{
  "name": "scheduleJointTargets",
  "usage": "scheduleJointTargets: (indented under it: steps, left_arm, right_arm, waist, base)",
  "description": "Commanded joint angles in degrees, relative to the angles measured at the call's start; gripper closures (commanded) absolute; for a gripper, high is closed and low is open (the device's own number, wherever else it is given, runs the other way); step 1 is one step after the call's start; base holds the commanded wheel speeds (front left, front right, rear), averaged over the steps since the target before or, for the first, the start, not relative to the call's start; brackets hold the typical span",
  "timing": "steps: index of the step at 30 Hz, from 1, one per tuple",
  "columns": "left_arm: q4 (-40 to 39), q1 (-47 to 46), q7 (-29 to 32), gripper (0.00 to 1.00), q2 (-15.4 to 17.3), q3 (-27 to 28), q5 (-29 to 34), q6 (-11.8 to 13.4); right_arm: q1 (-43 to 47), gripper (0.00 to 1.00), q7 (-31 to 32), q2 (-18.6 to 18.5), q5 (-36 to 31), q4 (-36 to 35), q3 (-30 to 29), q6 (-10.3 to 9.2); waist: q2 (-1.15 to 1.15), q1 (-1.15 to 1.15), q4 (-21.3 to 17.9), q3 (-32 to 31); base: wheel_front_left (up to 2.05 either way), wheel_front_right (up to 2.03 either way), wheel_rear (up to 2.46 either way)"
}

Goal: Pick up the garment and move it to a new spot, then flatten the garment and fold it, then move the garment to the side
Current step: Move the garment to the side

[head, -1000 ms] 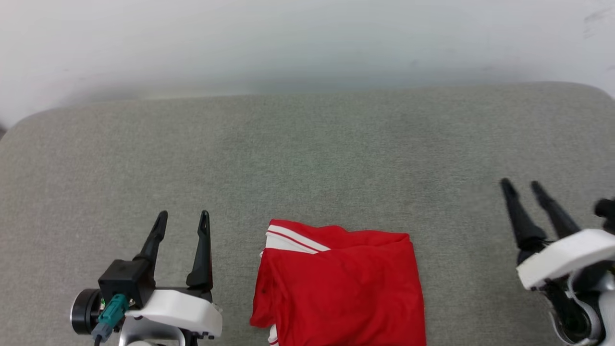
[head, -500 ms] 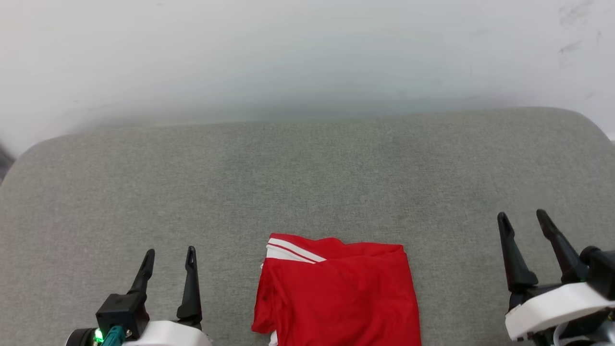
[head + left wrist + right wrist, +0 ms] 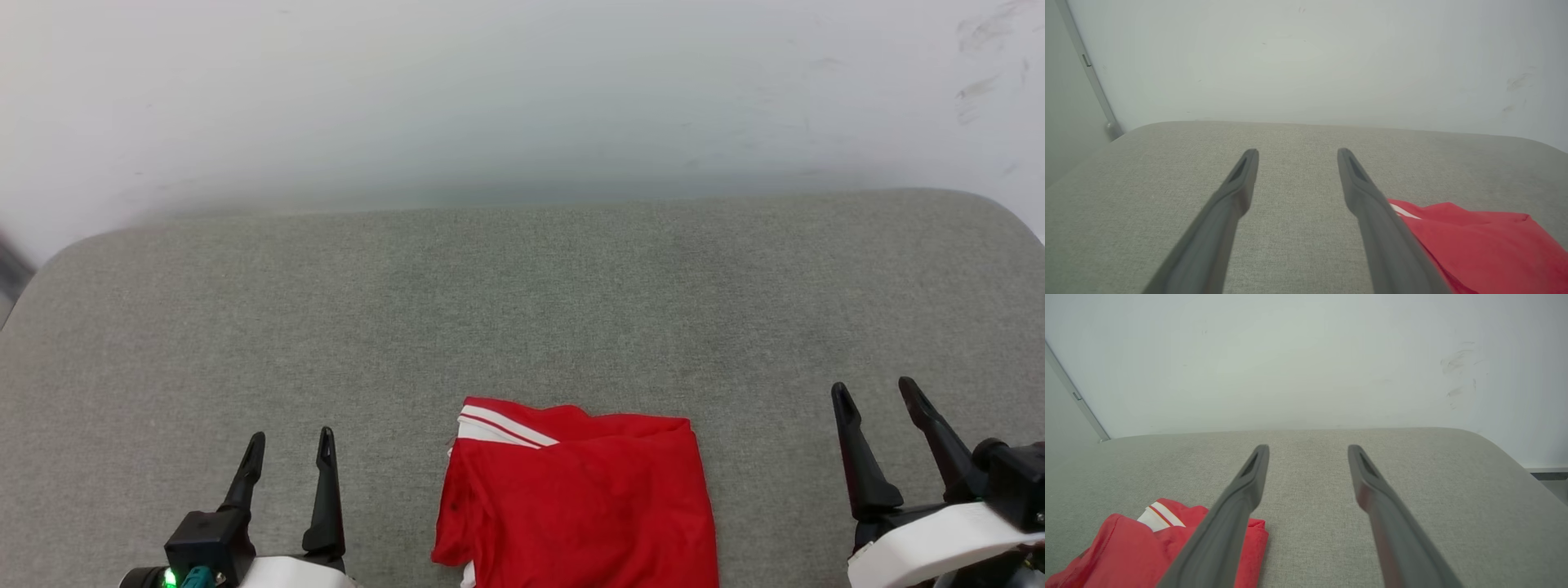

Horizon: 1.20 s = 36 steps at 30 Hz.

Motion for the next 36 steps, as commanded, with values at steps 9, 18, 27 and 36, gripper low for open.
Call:
scheduleJointTargets:
  steps: [9, 18, 27, 36]
  left_arm:
    - [0.11, -2.37, -0.4, 0.0, -2.91, 2.49, 2.9, -3.07]
    - [-0.95, -6.72, -0.4, 0.0, -6.94, 5.04, 6.31, -6.28]
    - [-0.07, -9.31, -0.34, 0.0, -11.45, 7.41, 9.4, -10.03]
    - [0.64, -10.5, -0.35, 0.0, -13.44, 9.96, 12.34, -12.88]
  right_arm:
    - [0.74, 0.0, 4.96, 0.12, 7.74, 1.23, -4.45, -0.02]
    - [-0.6, 0.0, 16.68, -6.8, 22.75, 10.12, -3.12, -0.02]
    - [-6.26, 0.0, 22.86, -10.67, 34.79, 16.58, 8.93, -0.02]
    - [-9.06, 0.35, 27.92, -11.33, 40.81, 23.39, 14.78, -0.09]
  waist:
    - [0.0, 0.0, 1.67, 2.6]
    - [0.0, 0.0, 5.28, 8.93]
    - [0.0, 0.0, 8.3, 13.52]
    - [0.0, 0.0, 9.23, 15.63]
  base:
    - [0.0, 0.0, 0.0]
    - [0.0, 0.0, 0.0]
    - [0.0, 0.0, 0.0]
    - [0.0, 0.0, 0.0]
